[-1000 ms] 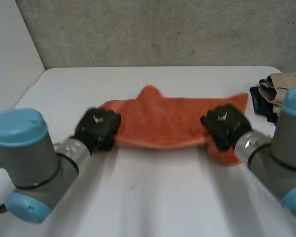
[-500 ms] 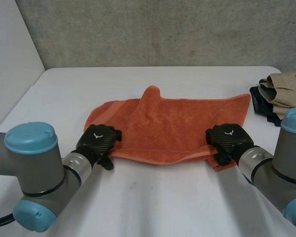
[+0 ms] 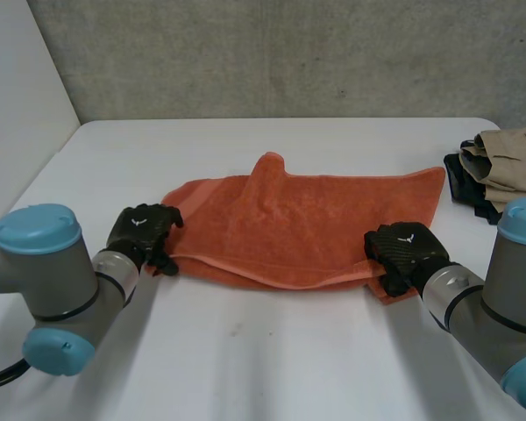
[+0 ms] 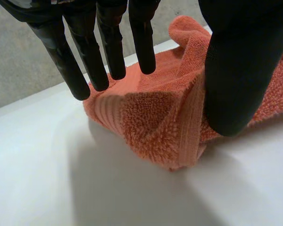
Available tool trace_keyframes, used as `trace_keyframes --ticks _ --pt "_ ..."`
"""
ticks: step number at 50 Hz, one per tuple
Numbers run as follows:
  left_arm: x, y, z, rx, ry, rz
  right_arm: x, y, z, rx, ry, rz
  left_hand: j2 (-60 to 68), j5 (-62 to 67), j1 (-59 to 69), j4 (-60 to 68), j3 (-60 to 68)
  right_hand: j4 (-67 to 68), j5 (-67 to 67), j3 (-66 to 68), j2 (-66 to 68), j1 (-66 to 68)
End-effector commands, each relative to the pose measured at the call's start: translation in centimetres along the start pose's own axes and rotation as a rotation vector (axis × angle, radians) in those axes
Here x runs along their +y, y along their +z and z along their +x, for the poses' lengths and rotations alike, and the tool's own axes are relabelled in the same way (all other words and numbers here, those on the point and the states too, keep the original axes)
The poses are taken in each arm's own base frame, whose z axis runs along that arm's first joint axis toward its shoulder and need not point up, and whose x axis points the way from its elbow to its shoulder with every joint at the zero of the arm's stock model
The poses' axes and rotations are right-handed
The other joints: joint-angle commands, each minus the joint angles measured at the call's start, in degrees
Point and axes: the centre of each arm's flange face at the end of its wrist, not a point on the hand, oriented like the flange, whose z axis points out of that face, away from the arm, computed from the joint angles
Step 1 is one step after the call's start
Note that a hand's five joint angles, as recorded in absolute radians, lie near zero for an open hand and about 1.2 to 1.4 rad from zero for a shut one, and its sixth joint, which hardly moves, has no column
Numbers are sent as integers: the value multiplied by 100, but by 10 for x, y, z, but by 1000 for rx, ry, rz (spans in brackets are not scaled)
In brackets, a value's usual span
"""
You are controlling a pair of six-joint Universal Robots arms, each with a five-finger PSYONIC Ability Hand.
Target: Fold the laundry.
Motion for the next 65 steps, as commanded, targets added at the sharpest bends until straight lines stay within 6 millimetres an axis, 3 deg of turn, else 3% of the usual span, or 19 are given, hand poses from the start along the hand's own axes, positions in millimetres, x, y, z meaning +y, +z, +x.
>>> trace_keyframes --ticks 1,6,9,10,13,14,15,16,22,30,32,41,53,65 --pt "-2 17 -3 -12 -29 18 1 1 3 12 2 -1 697 664 751 724 685 1150 1309 1196 1228 2369" --pt "-1 20 -6 -21 -28 17 2 2 13 41 14 -8 1148 1115 1201 1174 1136 1150 1309 1196 1228 2369" --pt "2 18 -7 -18 -30 6 2 3 15 46 17 -1 3077 3044 3130 3103 3065 1150 1309 1196 1228 2369" --pt "3 16 -6 -15 -30 2 2 3 14 42 20 -3 4684 4652 4738 4711 4672 1150 1309 1196 1228 2369" --pt "3 10 -5 -11 -20 -2 1 3 12 27 24 5 5001 4968 5055 5028 4989 1073 1232 1119 1150 2292" --pt "-3 6 -5 -11 -5 10 1 3 12 26 22 7 5001 4968 5055 5028 4989 -227 -68 -181 -149 992" --pt "-5 4 -4 -11 4 16 0 3 13 26 20 7 5001 4968 5055 5028 4989 -3087 -2928 -3042 -3010 -1869" --pt "-7 2 -4 -8 12 20 -1 4 14 35 19 8 5001 4968 5055 5028 4989 -4115 -3956 -4069 -4038 -2897" --pt "-19 -8 -5 -15 35 54 -6 2 23 64 68 10 5001 4968 5055 5028 4989 -5588 -5429 -5542 -5510 -4369" --pt "-31 -11 -20 -61 28 84 -24 -6 77 170 124 15 5001 4968 5055 5028 4989 -4902 -4743 -4856 -4825 -3683" --pt "-34 -11 -26 -77 25 91 -25 -7 81 163 96 -1 5001 4968 5055 5028 4989 -4331 -4171 -4285 -4253 -3112" --pt "-46 -12 -53 -152 15 123 -12 -5 79 94 -153 -92 5001 4968 5055 5028 4989 -3337 -3178 -3291 -3259 -2118" --pt "-43 -14 -48 -137 15 115 16 12 61 -44 -164 -110 5001 4968 5055 5028 4989 -3100 -2940 -3054 -3022 -1881" --pt "-43 -12 -48 -138 16 122 24 28 62 -51 -174 -76 5001 4968 5055 5028 4989 -2848 -2688 -2802 -2770 -1629"
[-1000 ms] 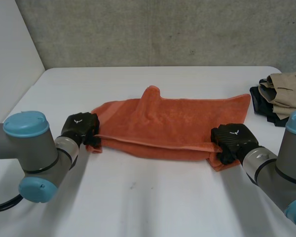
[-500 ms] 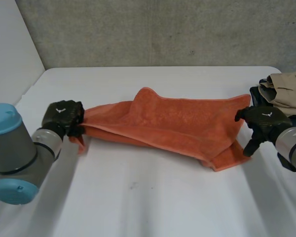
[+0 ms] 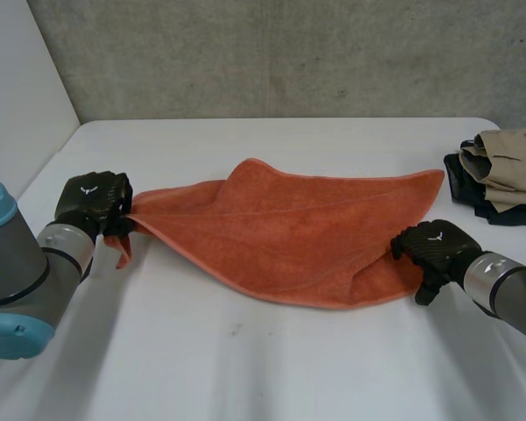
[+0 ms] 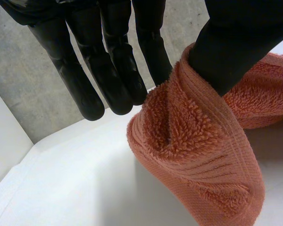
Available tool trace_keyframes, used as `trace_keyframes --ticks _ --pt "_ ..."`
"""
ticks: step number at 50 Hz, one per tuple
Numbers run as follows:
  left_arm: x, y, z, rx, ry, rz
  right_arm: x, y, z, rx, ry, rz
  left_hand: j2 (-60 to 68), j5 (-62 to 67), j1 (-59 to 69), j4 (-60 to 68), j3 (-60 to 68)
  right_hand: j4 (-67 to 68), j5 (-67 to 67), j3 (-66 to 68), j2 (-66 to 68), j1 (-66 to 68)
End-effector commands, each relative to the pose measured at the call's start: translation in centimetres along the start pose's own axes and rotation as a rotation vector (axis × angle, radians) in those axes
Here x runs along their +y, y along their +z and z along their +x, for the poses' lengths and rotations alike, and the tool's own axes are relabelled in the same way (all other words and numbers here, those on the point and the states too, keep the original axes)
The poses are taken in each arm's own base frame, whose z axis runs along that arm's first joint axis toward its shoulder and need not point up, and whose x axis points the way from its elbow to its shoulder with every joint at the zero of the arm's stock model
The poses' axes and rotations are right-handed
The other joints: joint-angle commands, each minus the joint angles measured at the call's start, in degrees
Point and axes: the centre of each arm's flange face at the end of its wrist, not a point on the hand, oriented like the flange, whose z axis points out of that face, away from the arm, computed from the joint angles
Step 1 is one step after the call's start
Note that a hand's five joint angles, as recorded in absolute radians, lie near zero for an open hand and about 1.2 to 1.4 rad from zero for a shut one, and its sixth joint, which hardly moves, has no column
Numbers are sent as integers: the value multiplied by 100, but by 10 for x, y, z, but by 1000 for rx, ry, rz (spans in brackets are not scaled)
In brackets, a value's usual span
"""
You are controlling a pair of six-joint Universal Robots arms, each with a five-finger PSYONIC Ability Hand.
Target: Fold the laundry.
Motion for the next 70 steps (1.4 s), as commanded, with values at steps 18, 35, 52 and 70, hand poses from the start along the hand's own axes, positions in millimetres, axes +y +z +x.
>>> trace_keyframes --ticks 18,35,52,70 --pt "2 0 1 1 0 3 5 24 8 23 -15 29 1130 1665 1381 1132 1169 1900 1970 1864 1918 2377" --pt "3 -1 1 2 0 1 8 37 12 32 -4 36 1130 1665 1381 1132 1169 2438 2509 2403 2456 2915" --pt "2 -2 2 3 1 1 2 43 12 36 47 77 1130 1665 1381 1132 1169 4423 4494 4388 4441 4900" --pt "2 -3 4 11 2 2 -14 22 13 34 50 60 1130 1665 1381 1132 1169 185 256 150 203 662"
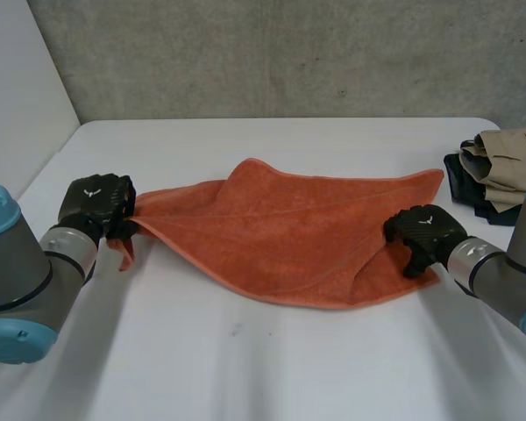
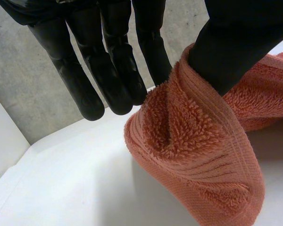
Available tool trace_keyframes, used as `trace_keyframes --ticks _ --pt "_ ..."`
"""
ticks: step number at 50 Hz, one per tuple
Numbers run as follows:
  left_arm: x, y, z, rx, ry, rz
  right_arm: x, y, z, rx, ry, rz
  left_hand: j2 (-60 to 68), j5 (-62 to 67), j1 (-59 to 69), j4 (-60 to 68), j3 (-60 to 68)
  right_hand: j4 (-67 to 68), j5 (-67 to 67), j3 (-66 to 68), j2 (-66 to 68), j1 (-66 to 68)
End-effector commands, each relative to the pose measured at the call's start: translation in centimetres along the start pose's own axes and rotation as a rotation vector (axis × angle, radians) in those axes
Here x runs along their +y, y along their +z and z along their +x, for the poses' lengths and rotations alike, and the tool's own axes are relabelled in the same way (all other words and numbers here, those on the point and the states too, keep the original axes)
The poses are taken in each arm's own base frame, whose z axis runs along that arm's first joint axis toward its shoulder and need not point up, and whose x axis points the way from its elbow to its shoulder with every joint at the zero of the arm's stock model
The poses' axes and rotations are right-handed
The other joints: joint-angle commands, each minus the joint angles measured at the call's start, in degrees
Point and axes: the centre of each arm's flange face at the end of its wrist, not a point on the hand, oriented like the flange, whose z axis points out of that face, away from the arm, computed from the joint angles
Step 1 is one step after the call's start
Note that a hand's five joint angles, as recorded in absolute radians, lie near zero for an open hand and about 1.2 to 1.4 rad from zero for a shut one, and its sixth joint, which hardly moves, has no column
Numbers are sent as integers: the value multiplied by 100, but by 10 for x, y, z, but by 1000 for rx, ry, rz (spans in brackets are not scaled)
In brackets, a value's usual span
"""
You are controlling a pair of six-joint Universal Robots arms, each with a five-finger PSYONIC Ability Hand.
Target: Fold the laundry.
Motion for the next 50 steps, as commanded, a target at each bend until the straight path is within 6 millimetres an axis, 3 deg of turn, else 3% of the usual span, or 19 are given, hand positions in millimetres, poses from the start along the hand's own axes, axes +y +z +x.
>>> trace_keyframes --ticks 1,8,19,50 --pt "0 0 0 0 0 1 -15 -20 4 0 8 -18 1121 1665 1381 1110 1161 -65 -116 -31 -76 342" --pt "0 -1 2 5 1 0 -8 -23 -3 -24 7 -36 1121 1665 1381 1110 1161 -167 -217 -133 -178 240" --pt "0 -2 5 14 2 1 5 -12 -4 -23 7 -49 1121 1665 1381 1110 1161 119 68 153 108 526" --pt "0 -2 5 14 2 1 7 6 2 45 -16 -3 1121 1665 1381 1110 1161 1145 1095 1179 1134 1552"
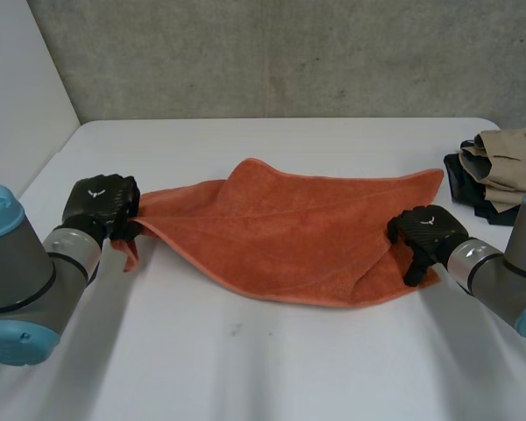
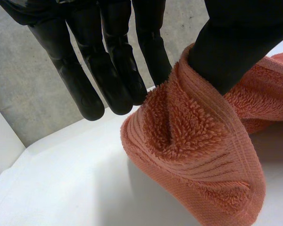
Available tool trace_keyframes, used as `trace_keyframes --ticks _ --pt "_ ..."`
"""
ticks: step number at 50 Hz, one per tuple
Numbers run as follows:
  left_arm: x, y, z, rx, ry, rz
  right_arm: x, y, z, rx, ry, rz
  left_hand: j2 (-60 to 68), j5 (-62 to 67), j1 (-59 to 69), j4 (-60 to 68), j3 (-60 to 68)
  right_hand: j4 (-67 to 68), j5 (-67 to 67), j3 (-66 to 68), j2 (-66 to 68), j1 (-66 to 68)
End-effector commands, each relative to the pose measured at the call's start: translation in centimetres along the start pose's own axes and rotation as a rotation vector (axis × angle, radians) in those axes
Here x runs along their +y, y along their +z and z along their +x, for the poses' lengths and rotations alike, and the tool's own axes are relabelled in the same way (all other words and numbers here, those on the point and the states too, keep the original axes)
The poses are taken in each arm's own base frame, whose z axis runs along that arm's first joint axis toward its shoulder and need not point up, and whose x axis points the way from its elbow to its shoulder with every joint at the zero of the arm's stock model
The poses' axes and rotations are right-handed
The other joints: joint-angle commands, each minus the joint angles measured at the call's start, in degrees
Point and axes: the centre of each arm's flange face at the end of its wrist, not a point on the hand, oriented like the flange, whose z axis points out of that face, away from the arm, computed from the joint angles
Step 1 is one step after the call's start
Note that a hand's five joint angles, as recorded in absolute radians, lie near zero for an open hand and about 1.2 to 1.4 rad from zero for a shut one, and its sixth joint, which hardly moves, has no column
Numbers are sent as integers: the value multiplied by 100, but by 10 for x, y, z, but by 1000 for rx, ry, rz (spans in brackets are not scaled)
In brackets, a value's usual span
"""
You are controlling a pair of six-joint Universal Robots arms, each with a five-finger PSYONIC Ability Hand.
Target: Fold the laundry.
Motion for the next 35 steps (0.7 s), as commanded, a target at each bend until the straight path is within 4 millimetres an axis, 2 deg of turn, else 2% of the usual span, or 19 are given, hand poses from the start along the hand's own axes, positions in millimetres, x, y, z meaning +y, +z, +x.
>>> trace_keyframes --ticks 1,6,9,11,18,23,35 --pt "0 0 0 0 0 -3 2 2 1 15 0 3 1112 1666 1381 1108 1150 834 1243 813 880 1401" --pt "0 -1 0 0 0 -1 -10 -4 6 24 -3 12 1112 1666 1381 1108 1150 650 1059 628 696 1216" --pt "-1 -1 0 0 0 0 -24 -18 10 23 -10 5 1112 1666 1381 1108 1150 465 874 443 511 1031" --pt "-1 0 0 0 0 2 -27 -24 10 8 -4 -9 1112 1666 1381 1108 1150 397 806 376 444 964" --pt "0 -1 1 1 0 1 -6 -22 -1 -37 22 -85 1112 1666 1381 1108 1150 330 739 308 376 896" --pt "1 -1 1 2 0 -2 3 -17 -4 -45 -24 -103 1112 1666 1381 1108 1150 397 806 375 443 963" --pt "1 -3 1 2 0 -4 5 -8 -3 -28 -54 -69 1112 1666 1381 1108 1150 616 1025 594 662 1182"
